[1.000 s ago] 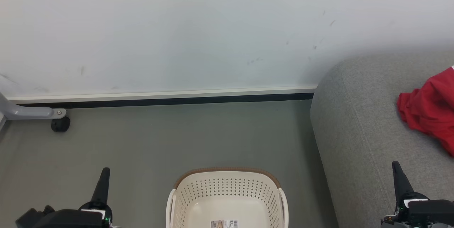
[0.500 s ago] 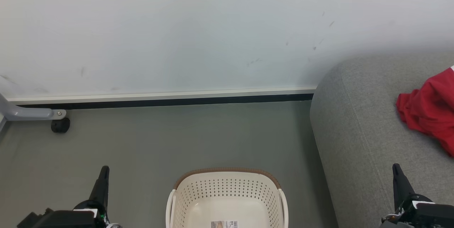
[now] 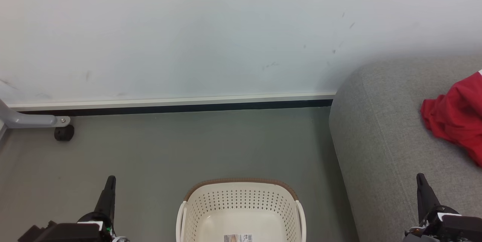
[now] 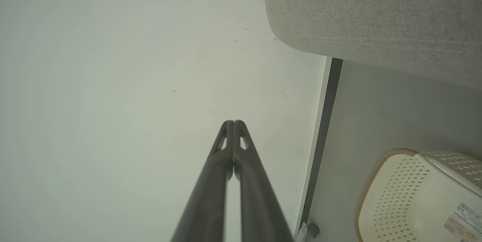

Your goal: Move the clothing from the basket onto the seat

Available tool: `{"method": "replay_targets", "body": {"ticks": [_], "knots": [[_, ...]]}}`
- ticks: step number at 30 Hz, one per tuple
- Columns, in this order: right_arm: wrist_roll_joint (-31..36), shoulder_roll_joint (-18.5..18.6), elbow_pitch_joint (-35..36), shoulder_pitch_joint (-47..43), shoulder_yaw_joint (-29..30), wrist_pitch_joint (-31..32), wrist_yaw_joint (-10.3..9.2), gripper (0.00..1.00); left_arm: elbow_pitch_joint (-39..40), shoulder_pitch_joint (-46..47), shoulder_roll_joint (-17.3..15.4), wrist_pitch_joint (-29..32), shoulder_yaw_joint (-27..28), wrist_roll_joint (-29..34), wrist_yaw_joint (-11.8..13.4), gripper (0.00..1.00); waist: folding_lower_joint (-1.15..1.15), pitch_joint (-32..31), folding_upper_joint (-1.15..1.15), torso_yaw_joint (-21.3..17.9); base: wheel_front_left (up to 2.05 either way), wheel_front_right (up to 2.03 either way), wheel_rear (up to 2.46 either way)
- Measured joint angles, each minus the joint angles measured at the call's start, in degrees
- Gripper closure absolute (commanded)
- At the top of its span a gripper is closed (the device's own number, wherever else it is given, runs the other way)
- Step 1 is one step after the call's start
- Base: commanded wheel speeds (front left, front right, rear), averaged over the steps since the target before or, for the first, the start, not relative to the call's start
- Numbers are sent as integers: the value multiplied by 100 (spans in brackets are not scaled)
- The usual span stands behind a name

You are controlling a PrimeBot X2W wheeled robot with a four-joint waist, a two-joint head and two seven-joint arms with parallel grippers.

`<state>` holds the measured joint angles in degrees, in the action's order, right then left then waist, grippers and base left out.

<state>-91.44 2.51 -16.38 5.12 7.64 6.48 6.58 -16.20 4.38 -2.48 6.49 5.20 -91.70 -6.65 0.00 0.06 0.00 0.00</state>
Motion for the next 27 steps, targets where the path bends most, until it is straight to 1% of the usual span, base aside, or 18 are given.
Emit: {"method": "replay_targets", "body": {"ticks": [27], "knots": [[-1, -1, -9, 1, -1, 0, 0, 100, -3, 6, 1, -1, 0, 0, -42, 100, 0, 0, 0, 0, 0, 0, 0]]}}
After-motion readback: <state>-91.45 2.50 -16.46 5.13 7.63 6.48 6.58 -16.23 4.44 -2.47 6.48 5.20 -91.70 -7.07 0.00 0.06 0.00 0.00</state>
